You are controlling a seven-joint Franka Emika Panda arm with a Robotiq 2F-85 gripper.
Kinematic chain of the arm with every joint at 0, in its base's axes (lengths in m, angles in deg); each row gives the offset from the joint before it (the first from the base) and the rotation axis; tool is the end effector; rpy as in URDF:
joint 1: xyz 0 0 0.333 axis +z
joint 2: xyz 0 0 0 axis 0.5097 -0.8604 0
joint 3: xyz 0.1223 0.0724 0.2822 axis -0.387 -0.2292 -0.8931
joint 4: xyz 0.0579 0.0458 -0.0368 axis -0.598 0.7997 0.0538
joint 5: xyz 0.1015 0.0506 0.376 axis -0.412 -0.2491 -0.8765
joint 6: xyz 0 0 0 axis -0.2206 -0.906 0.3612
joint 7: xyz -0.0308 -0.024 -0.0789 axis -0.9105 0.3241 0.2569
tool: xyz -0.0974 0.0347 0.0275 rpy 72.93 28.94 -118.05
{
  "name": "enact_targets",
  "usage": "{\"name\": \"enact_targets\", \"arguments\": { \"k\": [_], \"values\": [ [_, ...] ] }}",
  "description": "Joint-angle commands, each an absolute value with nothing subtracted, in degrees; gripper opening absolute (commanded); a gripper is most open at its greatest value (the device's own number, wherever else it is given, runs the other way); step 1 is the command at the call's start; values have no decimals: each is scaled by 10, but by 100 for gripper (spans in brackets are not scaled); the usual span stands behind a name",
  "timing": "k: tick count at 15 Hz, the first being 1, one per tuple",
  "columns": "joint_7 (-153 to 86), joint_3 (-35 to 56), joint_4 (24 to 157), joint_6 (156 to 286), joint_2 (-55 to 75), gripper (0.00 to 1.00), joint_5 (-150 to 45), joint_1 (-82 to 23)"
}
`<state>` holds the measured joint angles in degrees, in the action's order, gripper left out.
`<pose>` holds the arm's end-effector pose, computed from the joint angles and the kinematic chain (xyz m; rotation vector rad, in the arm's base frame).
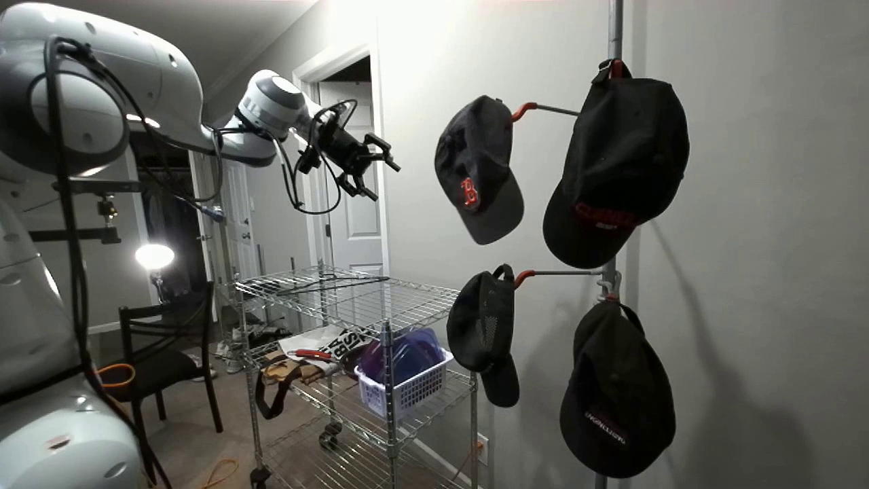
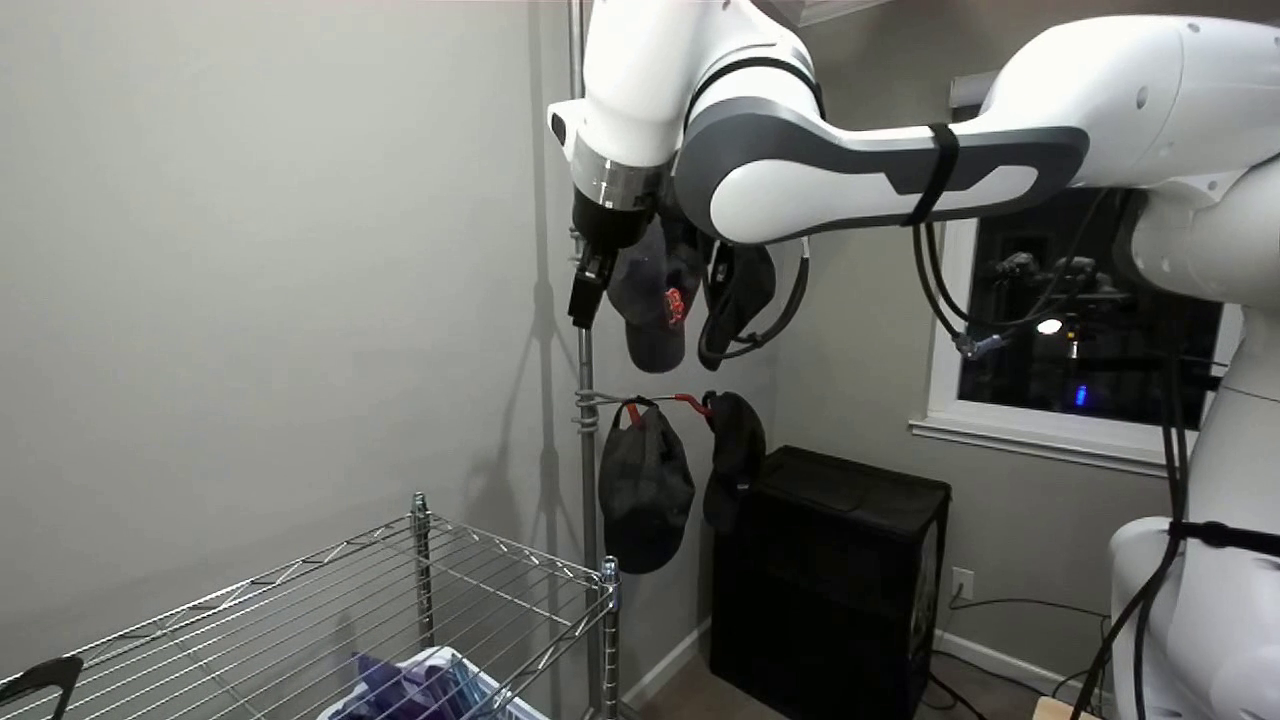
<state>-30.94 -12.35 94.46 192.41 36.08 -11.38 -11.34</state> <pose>0.4370 0.3019 0.7066 2.2744 0.7717 0.7666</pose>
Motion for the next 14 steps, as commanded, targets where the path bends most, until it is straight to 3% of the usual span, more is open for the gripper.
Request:
{"name": "enact_targets", "arguments": {
  "k": [1, 14],
  "values": [
    [-298, -128, 1002, 1964, 402, 100, -157, -116],
    [-293, -131, 1132, 1992, 494, 100, -298, -121]
  ]
}}
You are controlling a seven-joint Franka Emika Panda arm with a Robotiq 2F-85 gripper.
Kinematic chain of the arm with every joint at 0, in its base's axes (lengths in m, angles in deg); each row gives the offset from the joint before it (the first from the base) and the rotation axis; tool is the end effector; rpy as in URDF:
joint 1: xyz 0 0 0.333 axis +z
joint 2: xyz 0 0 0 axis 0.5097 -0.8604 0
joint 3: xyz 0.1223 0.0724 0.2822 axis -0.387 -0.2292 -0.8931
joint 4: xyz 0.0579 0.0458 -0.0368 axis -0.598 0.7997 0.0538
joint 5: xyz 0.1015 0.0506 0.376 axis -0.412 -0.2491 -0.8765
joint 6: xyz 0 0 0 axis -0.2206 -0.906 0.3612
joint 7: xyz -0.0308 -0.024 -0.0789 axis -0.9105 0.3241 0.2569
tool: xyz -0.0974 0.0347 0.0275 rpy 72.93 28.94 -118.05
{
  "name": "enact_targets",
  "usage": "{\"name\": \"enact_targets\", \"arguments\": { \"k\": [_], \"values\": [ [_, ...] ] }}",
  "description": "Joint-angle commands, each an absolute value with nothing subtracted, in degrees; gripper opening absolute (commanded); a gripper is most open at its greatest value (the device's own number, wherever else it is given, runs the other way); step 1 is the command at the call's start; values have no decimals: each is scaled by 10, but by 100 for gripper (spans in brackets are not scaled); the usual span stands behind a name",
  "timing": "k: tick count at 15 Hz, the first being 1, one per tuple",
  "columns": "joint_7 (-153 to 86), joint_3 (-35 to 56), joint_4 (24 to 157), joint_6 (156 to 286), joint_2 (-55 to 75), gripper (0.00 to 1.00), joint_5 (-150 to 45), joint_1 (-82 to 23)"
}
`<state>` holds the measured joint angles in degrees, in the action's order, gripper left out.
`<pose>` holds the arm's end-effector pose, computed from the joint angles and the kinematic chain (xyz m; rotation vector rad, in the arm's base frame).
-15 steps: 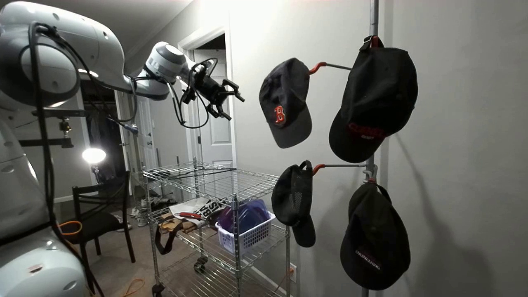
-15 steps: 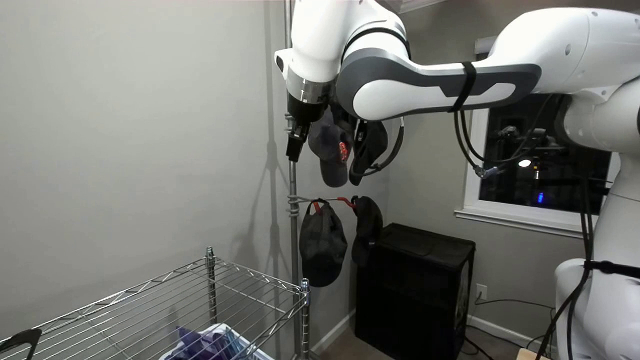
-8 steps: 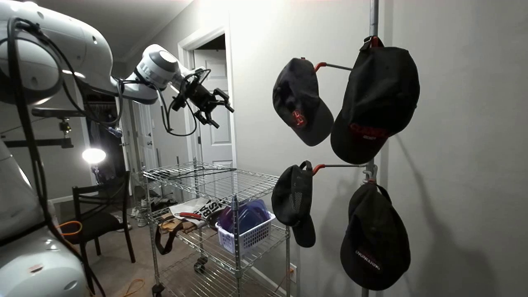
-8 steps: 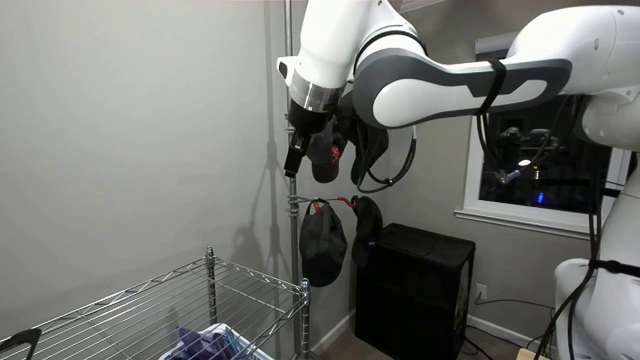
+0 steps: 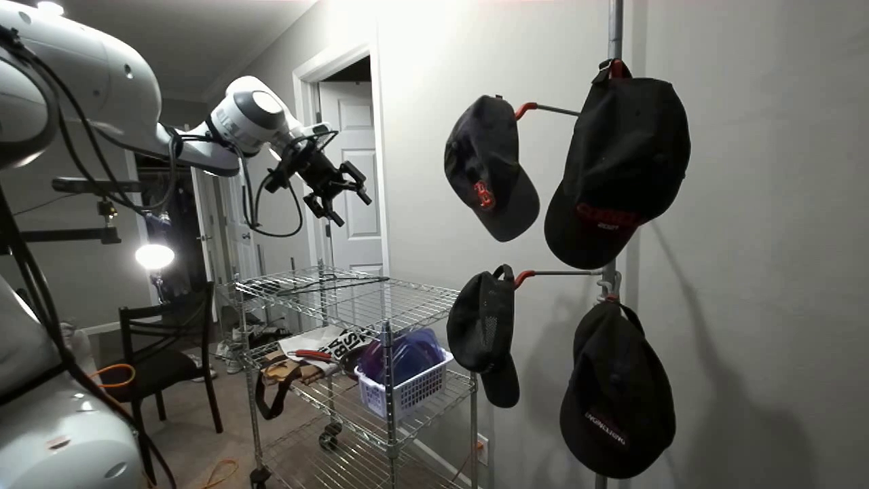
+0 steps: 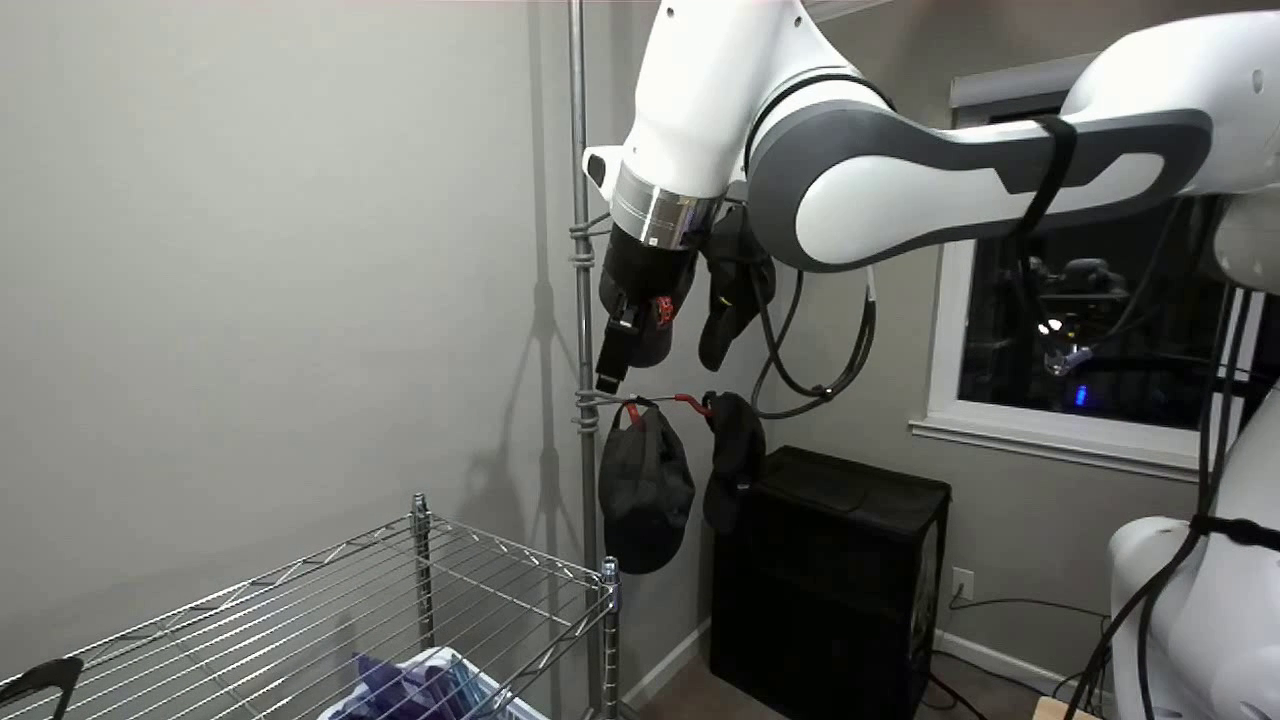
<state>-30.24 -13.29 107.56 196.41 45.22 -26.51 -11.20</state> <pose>0.3796 0.3070 0.6629 2.4830 0.8487 0.7053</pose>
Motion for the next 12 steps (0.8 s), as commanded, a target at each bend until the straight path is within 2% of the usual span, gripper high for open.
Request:
{"name": "enact_targets", "arguments": {
  "k": [1, 12],
  "values": [
    [-287, -130, 1148, 1998, 505, 100, -308, -121],
    [-211, -132, 1265, 2039, 560, 100, -369, -142]
  ]
}}
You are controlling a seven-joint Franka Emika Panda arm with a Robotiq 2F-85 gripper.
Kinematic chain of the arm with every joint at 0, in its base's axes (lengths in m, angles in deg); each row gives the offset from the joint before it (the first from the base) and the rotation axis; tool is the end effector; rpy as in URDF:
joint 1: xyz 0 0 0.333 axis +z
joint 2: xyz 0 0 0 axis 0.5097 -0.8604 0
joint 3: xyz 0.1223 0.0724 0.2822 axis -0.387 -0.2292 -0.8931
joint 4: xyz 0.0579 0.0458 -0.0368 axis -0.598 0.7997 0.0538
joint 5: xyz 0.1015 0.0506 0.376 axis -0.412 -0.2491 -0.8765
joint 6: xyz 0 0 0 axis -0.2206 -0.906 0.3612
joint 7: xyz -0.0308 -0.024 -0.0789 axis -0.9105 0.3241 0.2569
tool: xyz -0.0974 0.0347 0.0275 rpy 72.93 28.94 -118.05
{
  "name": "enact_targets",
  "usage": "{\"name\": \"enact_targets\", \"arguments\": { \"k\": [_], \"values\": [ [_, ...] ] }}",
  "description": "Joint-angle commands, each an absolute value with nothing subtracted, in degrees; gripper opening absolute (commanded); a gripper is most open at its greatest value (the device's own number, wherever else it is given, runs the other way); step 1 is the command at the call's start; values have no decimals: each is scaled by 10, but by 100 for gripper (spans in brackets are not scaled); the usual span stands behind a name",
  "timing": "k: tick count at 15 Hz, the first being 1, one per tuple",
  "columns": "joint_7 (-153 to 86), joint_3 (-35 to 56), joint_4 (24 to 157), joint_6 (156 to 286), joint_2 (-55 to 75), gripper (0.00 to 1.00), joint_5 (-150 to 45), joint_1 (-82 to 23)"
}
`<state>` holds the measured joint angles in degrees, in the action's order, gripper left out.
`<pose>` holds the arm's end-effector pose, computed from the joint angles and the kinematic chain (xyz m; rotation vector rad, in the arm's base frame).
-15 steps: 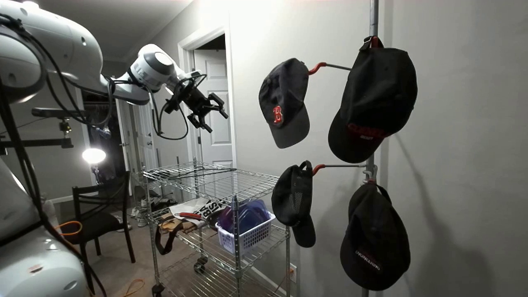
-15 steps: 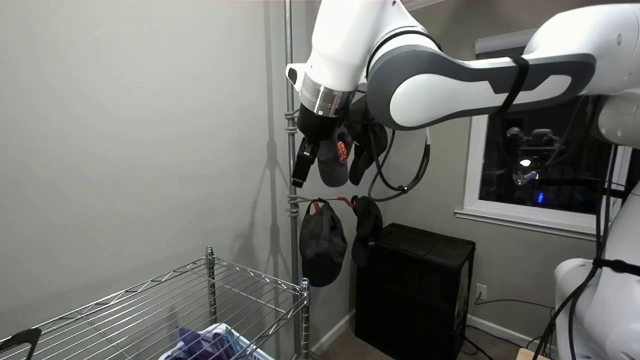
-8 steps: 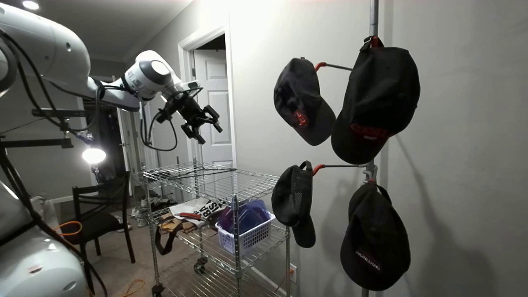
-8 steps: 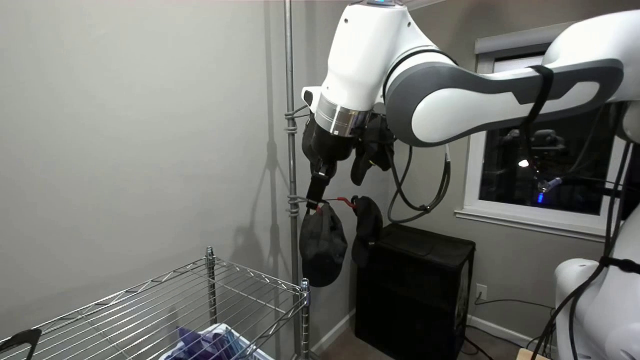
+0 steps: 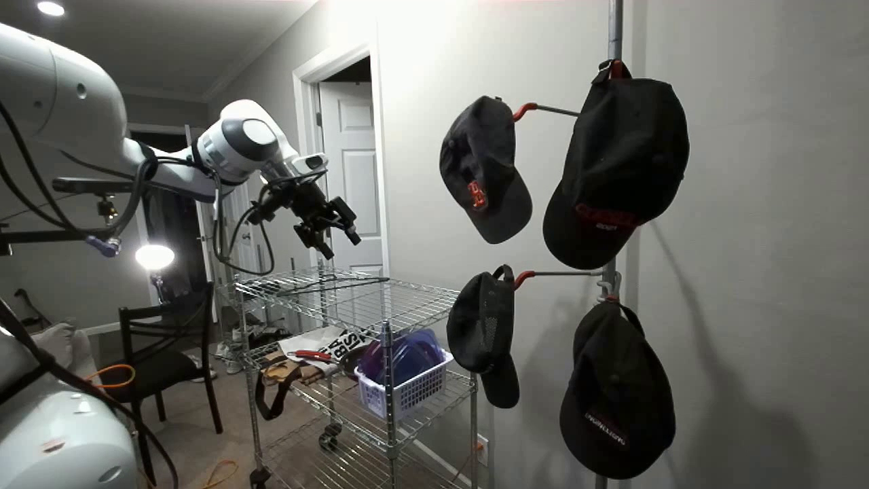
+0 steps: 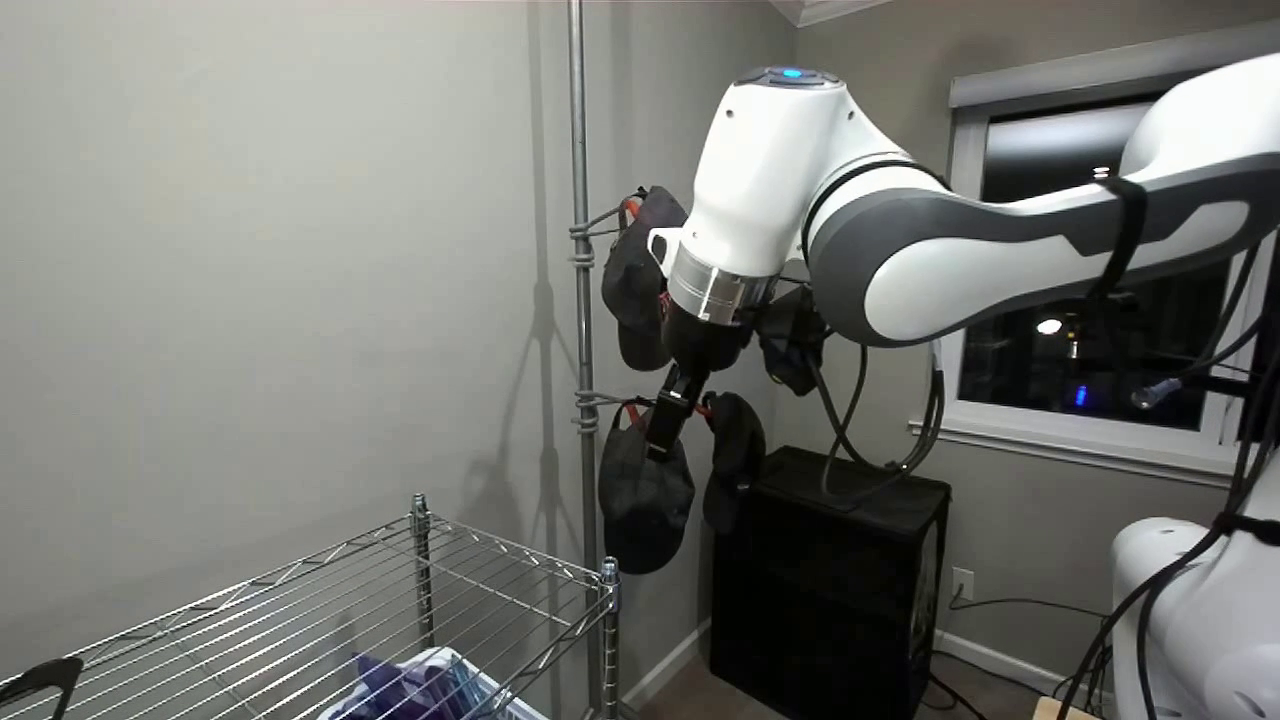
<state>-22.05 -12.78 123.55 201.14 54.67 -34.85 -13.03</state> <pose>0.3471 0.2704 0.5985 2.6668 0.6301 0.6418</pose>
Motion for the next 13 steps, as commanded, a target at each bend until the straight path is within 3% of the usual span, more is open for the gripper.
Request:
{"name": "enact_targets", "arguments": {
  "k": [1, 13],
  "values": [
    [-210, -132, 1269, 2045, 558, 100, -371, -143],
    [-220, -142, 1255, 2030, 547, 100, -364, -148]
  ]
}}
